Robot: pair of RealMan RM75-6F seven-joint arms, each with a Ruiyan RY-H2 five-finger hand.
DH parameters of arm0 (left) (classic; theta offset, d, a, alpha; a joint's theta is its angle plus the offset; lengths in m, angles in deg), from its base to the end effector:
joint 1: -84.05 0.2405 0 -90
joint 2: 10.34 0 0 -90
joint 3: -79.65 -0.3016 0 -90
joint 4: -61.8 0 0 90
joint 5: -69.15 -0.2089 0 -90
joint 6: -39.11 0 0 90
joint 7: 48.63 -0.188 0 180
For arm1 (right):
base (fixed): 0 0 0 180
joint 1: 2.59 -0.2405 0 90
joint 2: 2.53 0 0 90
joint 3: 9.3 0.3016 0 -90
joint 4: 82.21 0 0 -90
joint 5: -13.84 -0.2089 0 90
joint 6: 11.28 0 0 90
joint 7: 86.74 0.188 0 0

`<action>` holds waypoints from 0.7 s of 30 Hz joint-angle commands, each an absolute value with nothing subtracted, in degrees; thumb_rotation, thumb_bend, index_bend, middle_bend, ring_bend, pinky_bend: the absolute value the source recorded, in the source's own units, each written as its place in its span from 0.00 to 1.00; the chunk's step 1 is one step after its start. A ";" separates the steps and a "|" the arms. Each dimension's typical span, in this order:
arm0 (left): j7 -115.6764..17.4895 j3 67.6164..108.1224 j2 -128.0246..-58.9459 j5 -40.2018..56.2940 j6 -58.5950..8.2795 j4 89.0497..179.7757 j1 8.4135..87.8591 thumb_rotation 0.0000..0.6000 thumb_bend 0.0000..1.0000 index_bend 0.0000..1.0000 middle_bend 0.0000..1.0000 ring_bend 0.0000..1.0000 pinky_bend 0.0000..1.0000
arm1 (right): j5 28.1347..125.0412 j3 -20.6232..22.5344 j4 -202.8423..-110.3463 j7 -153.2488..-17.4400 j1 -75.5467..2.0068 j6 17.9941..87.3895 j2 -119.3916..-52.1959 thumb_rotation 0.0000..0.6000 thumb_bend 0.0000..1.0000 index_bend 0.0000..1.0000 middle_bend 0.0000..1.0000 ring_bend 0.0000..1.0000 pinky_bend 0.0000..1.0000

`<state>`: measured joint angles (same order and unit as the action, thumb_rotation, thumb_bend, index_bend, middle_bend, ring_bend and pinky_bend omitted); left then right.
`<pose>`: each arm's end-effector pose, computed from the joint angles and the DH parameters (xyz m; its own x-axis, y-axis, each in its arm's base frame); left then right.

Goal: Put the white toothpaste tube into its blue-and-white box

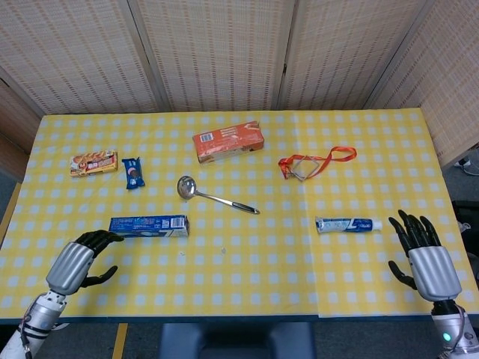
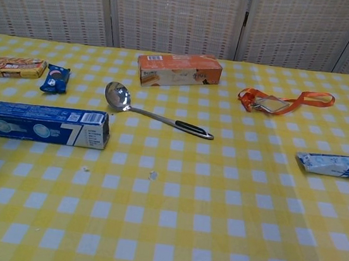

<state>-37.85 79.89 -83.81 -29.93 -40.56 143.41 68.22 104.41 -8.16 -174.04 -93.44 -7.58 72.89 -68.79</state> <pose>-0.3007 0.2762 0.0947 0.3095 0.1195 0.9434 0.8921 -0.3798 -0.2446 -0.3399 -0.2219 0.1531 0.4837 -0.0380 0.8744 -0.8727 -0.0963 0.4786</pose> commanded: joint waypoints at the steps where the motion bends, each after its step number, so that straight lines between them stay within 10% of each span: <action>1: -44.21 82.87 -87.41 -24.57 -33.98 143.62 64.49 1.00 0.33 0.32 0.35 0.27 0.35 | 104.39 -8.38 -173.80 -93.75 -8.16 71.79 -69.20 1.00 0.33 0.00 0.00 0.00 0.00; 21: -52.42 88.05 -96.41 -11.29 -18.31 138.60 53.63 1.00 0.21 0.28 0.35 0.24 0.32 | 102.63 -8.31 -173.72 -93.46 -8.76 69.96 -68.93 1.00 0.33 0.00 0.00 0.00 0.00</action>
